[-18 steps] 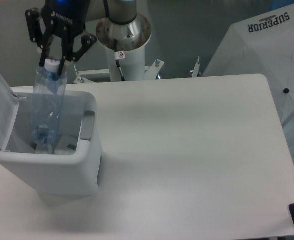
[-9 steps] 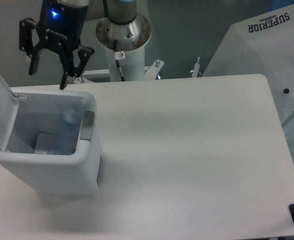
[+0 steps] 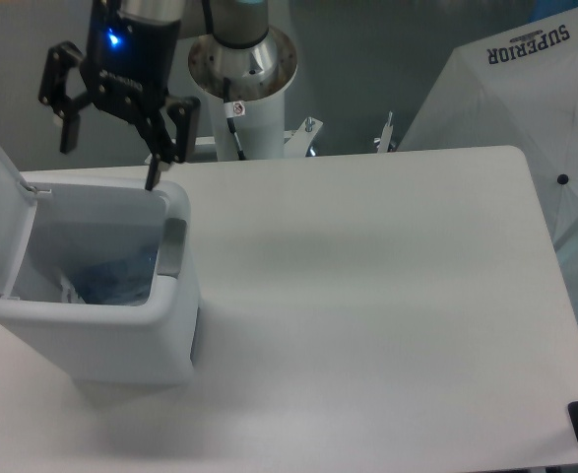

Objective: Place the trash in the trash can

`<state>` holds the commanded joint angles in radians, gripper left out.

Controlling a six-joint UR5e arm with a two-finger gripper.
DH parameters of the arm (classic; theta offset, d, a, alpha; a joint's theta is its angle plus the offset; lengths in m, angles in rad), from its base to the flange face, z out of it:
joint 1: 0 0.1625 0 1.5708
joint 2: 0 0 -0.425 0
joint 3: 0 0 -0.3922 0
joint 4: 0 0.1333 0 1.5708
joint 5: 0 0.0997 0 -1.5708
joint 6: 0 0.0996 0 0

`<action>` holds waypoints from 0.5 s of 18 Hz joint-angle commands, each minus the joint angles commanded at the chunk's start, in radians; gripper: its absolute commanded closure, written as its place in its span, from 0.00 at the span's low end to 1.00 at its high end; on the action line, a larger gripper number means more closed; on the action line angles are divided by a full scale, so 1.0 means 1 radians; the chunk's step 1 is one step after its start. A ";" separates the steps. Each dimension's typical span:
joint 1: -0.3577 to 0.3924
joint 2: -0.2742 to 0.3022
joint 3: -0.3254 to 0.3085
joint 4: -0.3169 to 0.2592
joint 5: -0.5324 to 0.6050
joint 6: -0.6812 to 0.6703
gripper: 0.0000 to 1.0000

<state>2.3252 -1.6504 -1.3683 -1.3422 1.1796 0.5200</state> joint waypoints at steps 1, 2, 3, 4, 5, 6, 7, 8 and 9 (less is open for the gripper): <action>0.029 -0.023 0.005 0.003 0.000 0.005 0.00; 0.054 -0.041 0.006 0.024 0.002 0.005 0.00; 0.077 -0.055 0.006 0.050 0.003 0.005 0.00; 0.101 -0.071 0.008 0.064 0.003 0.006 0.00; 0.123 -0.090 0.011 0.075 0.005 0.008 0.00; 0.141 -0.110 0.012 0.083 0.005 0.015 0.00; 0.164 -0.124 0.012 0.089 0.005 0.032 0.00; 0.184 -0.141 0.012 0.091 0.005 0.052 0.00; 0.200 -0.156 0.012 0.091 0.008 0.075 0.00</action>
<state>2.5248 -1.8069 -1.3560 -1.2517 1.1873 0.5950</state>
